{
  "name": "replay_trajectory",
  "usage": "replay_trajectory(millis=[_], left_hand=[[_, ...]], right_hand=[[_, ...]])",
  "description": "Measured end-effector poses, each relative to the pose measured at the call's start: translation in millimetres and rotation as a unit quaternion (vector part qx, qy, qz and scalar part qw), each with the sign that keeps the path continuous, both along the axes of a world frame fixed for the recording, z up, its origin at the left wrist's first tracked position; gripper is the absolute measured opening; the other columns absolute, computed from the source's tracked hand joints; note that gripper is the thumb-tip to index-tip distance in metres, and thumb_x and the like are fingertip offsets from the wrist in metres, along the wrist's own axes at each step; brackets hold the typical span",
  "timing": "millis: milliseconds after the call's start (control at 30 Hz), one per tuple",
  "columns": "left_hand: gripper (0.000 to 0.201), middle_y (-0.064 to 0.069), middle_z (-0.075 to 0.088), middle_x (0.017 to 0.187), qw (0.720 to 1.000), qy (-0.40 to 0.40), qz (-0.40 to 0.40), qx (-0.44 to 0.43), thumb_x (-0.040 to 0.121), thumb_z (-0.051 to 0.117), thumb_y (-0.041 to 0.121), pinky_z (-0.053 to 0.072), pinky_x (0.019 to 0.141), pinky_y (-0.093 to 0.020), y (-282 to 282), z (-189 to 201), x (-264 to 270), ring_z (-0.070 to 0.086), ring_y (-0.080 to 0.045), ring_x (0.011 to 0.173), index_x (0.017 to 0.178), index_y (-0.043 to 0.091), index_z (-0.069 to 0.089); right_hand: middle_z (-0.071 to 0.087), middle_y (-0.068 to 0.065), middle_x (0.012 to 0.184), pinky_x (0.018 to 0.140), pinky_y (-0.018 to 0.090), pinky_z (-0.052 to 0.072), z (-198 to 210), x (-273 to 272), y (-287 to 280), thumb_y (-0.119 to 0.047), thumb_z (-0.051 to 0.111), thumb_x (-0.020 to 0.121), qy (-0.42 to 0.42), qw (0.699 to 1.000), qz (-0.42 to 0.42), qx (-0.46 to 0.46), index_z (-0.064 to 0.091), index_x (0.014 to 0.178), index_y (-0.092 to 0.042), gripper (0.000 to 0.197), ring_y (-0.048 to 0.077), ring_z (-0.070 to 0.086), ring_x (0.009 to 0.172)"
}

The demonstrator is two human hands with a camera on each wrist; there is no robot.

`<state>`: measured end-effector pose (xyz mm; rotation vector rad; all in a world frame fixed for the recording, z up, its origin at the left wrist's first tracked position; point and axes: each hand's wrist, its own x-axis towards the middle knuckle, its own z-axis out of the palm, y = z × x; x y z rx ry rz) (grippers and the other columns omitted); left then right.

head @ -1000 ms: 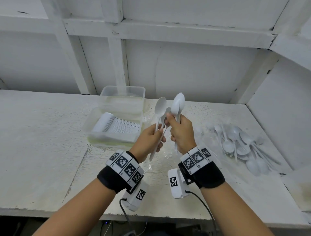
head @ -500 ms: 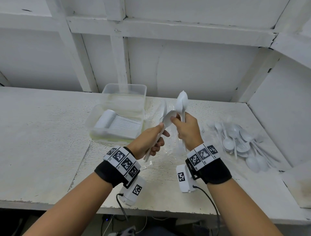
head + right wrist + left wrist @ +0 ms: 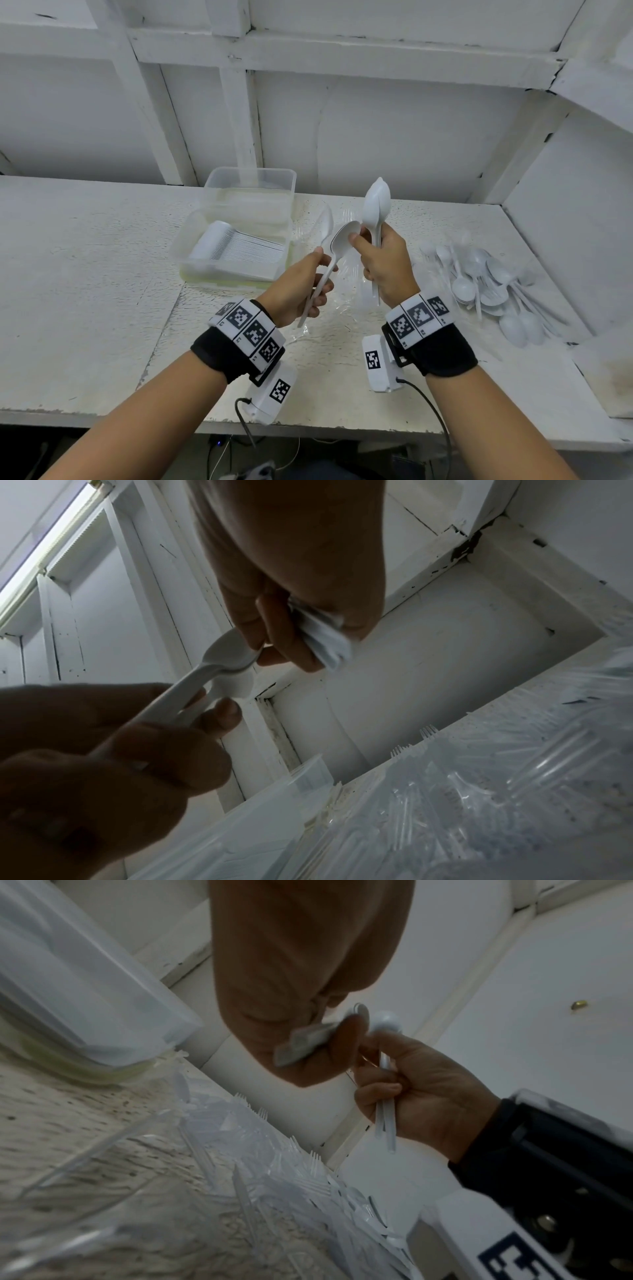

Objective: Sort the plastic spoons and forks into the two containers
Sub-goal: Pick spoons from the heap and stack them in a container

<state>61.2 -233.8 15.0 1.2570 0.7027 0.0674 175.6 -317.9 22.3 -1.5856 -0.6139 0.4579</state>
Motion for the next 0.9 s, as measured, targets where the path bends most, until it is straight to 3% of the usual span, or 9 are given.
replay_trajectory(millis=[100, 200, 333, 400, 533, 633, 700, 767, 900], left_hand=[[0.026, -0.002, 0.051, 0.065, 0.999, -0.016, -0.021, 0.017, 0.101, 0.032, 0.032, 0.041, 0.047, -0.024, 0, 0, -1, 0.047, -0.015, 0.049, 0.11, 0.017, 0.051], [0.029, -0.003, 0.052, 0.063, 0.998, -0.029, -0.05, 0.017, 0.102, 0.029, 0.031, 0.036, 0.046, -0.023, 0, -1, -3, 0.041, -0.012, 0.044, 0.119, 0.023, 0.051], [0.05, 0.0, 0.042, 0.054, 0.997, -0.031, -0.072, -0.002, 0.1, 0.019, 0.048, 0.027, 0.044, -0.02, -1, 0, -4, 0.029, -0.01, 0.039, 0.115, 0.016, 0.054], [0.042, 0.002, 0.042, 0.052, 0.994, -0.016, -0.109, 0.023, 0.101, 0.025, 0.04, 0.029, 0.045, -0.02, 0, 1, -4, 0.033, -0.01, 0.039, 0.115, 0.012, 0.054], [0.031, -0.001, 0.05, 0.054, 0.986, -0.028, -0.163, 0.013, 0.102, 0.034, 0.025, 0.044, 0.047, -0.023, 3, 3, -7, 0.05, -0.012, 0.043, 0.104, 0.005, 0.057], [0.029, 0.0, 0.05, 0.053, 0.992, -0.033, -0.125, -0.009, 0.1, 0.038, 0.024, 0.048, 0.047, -0.021, 3, 2, -6, 0.052, -0.011, 0.045, 0.088, 0.006, 0.057], [0.027, 0.005, 0.04, 0.05, 0.998, -0.037, -0.059, -0.007, 0.1, 0.04, 0.026, 0.035, 0.041, -0.017, 3, -1, -3, 0.037, -0.007, 0.04, 0.084, 0.009, 0.054], [0.025, 0.006, 0.032, 0.05, 0.999, -0.041, -0.003, -0.006, 0.1, 0.039, 0.031, 0.024, 0.039, -0.016, 1, -4, 1, 0.027, -0.006, 0.04, 0.088, 0.012, 0.051], [0.024, 0.006, 0.032, 0.051, 0.998, -0.051, 0.04, -0.022, 0.1, 0.029, 0.026, 0.021, 0.041, -0.018, -5, -5, 6, 0.025, -0.007, 0.042, 0.096, 0.013, 0.049]], right_hand=[[0.046, -0.008, 0.064, 0.051, 0.018, 0.033, -1, 3, 0, -0.016, 0.061, 0.088, -0.035, 0.999, -0.002, 0.002, 0.051, 0.076, -0.023, 0.017, 0.002, 0.039, 0.051], [0.051, -0.009, 0.072, 0.054, 0.017, 0.034, -2, 5, 1, -0.016, 0.061, 0.088, -0.067, 0.998, -0.005, -0.001, 0.053, 0.083, -0.024, 0.011, 0.002, 0.043, 0.057], [0.056, -0.008, 0.08, 0.067, 0.016, 0.042, -4, 6, 1, -0.017, 0.06, 0.089, -0.096, 0.995, -0.004, -0.014, 0.055, 0.096, -0.016, 0.009, 0.003, 0.053, 0.073], [0.056, -0.009, 0.081, 0.069, 0.016, 0.042, -6, 6, 2, -0.018, 0.06, 0.089, -0.104, 0.994, -0.004, -0.021, 0.055, 0.097, -0.016, 0.01, 0.003, 0.054, 0.077], [0.053, -0.009, 0.085, 0.059, 0.02, 0.038, -11, 5, 3, -0.021, 0.061, 0.089, -0.071, 0.997, 0.011, -0.032, 0.047, 0.101, -0.019, 0.019, 0.008, 0.052, 0.077], [0.049, -0.008, 0.092, 0.061, 0.021, 0.038, -11, 3, 2, -0.03, 0.057, 0.091, -0.035, 0.998, 0.013, -0.055, 0.033, 0.113, -0.023, 0.033, 0.006, 0.049, 0.077], [0.048, -0.003, 0.086, 0.057, 0.023, 0.037, -10, 2, 2, -0.036, 0.048, 0.095, -0.018, 0.997, 0.012, -0.074, 0.03, 0.116, -0.02, 0.032, 0.008, 0.045, 0.066], [0.045, -0.001, 0.078, 0.05, 0.023, 0.036, -10, -1, 1, -0.034, 0.039, 0.098, 0.002, 0.997, 0.006, -0.078, 0.031, 0.115, -0.02, 0.023, 0.01, 0.04, 0.057], [0.043, -0.002, 0.069, 0.047, 0.023, 0.034, -15, -8, -2, -0.025, 0.038, 0.1, -0.018, 0.998, 0.006, -0.065, 0.045, 0.108, -0.02, 0.012, 0.009, 0.037, 0.052]])
